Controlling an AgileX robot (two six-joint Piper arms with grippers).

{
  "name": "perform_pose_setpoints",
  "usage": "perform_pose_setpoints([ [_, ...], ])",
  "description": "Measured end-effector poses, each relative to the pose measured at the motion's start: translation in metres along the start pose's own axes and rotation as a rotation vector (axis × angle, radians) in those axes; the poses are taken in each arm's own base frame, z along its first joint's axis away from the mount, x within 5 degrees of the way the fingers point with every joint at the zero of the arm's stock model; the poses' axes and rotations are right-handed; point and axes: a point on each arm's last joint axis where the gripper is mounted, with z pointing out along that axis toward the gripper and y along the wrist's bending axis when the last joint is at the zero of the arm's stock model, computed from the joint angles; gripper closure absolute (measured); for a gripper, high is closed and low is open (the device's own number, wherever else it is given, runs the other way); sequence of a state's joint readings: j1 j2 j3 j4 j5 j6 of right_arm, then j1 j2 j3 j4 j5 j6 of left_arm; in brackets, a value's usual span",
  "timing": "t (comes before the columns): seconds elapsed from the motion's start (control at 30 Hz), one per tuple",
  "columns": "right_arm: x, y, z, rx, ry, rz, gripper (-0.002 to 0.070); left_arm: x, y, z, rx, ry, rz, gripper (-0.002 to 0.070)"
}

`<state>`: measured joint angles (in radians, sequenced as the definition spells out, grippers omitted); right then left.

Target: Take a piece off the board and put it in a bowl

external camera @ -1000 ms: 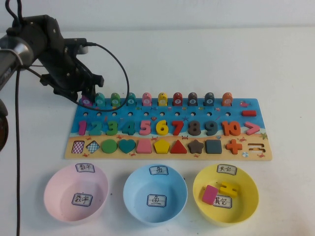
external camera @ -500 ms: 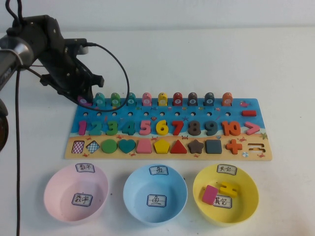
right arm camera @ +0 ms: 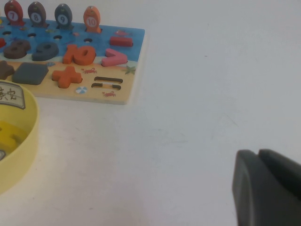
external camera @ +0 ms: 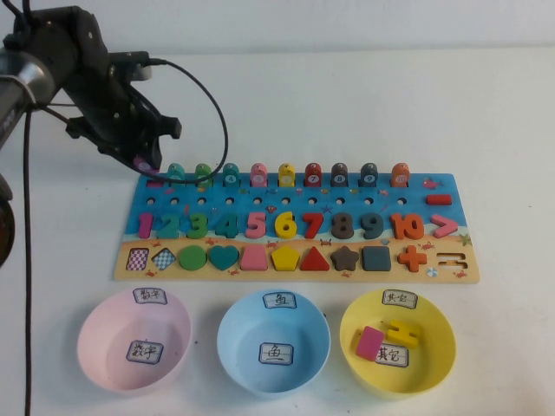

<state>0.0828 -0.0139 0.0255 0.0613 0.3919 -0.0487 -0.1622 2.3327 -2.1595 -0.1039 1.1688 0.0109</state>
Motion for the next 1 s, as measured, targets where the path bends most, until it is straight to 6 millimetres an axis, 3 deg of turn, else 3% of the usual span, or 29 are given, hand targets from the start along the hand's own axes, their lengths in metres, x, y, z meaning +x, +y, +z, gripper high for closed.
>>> perform_pose_setpoints([
  [0.23,0.0,0.0,0.0,0.0,0.0,0.0,0.0694,0.003,0.001,-0.003,-0.013,0.041,0.006,0.0477],
  [0.33,0.0,0.0,0.0,0.0,0.0,0.0,0.0694,0.003,0.002,-0.015,-0.038,0.027,0.018,0.0479],
  [0.7,0.0,0.0,0.0,0.0,0.0,0.0,0.0694,0.006,-0.011,-0.126,-0.07,-0.181,0.057,0.048],
  [0.8,0.0,0.0,0.0,0.0,0.0,0.0,0.0694,0.022,-0.023,-0.159,-0.06,-0.213,0.079,0.048],
  [1.0,0.0,0.0,0.0,0.0,0.0,0.0,0.0694,0.083,-0.036,-0.188,-0.047,-0.144,0.112,0.048],
])
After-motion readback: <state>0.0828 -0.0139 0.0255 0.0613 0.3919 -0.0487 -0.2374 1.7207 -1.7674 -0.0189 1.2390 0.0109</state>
